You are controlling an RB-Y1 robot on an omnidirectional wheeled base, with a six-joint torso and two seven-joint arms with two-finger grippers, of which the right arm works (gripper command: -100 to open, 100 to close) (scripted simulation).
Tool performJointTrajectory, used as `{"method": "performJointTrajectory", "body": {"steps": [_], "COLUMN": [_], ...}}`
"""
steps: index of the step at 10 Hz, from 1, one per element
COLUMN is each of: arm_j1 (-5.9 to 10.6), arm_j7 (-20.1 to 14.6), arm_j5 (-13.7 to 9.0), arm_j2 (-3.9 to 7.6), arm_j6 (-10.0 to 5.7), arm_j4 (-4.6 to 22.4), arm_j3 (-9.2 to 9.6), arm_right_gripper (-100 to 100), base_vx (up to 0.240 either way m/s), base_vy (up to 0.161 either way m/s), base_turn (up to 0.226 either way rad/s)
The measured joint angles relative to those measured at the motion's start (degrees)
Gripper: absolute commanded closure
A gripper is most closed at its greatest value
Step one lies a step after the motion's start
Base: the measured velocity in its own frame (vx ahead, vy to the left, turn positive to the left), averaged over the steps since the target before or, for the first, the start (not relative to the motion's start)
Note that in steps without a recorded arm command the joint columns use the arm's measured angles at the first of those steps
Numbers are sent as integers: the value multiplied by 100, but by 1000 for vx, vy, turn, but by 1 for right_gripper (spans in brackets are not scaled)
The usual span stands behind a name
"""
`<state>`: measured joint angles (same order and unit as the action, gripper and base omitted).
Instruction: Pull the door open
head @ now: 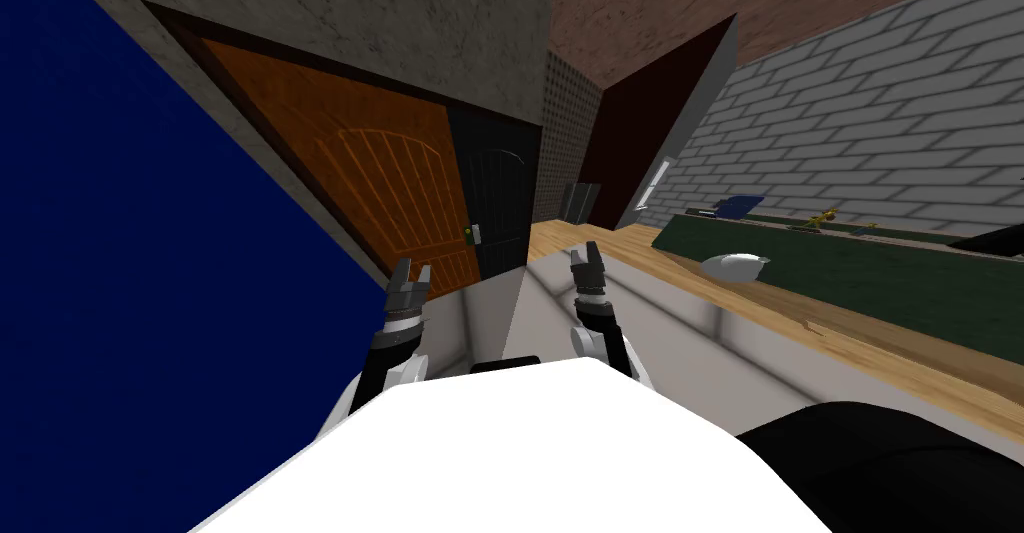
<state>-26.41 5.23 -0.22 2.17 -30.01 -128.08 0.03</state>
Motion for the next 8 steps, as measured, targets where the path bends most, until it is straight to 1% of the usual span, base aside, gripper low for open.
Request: {"method": "performJointTrajectory", "body": {"steps": [2,4,6,8], "arm_j1": [88,176,229,388], "arm_j7": [-88,-216,-319,-440], "arm_j5": [65,116,185,298], "arm_j2": [45,116,144,165], "arm_j6": [43,141,102,213], "arm_j4": [185,335,585,845], "arm_j3": [-8,-50,-44,-38], "arm_right_gripper": [-100,-100,-100,-100], "base_vx": [171,157,128,162], "base_vy": [56,75,43,63], "base_turn": [66,62,83,85]}}
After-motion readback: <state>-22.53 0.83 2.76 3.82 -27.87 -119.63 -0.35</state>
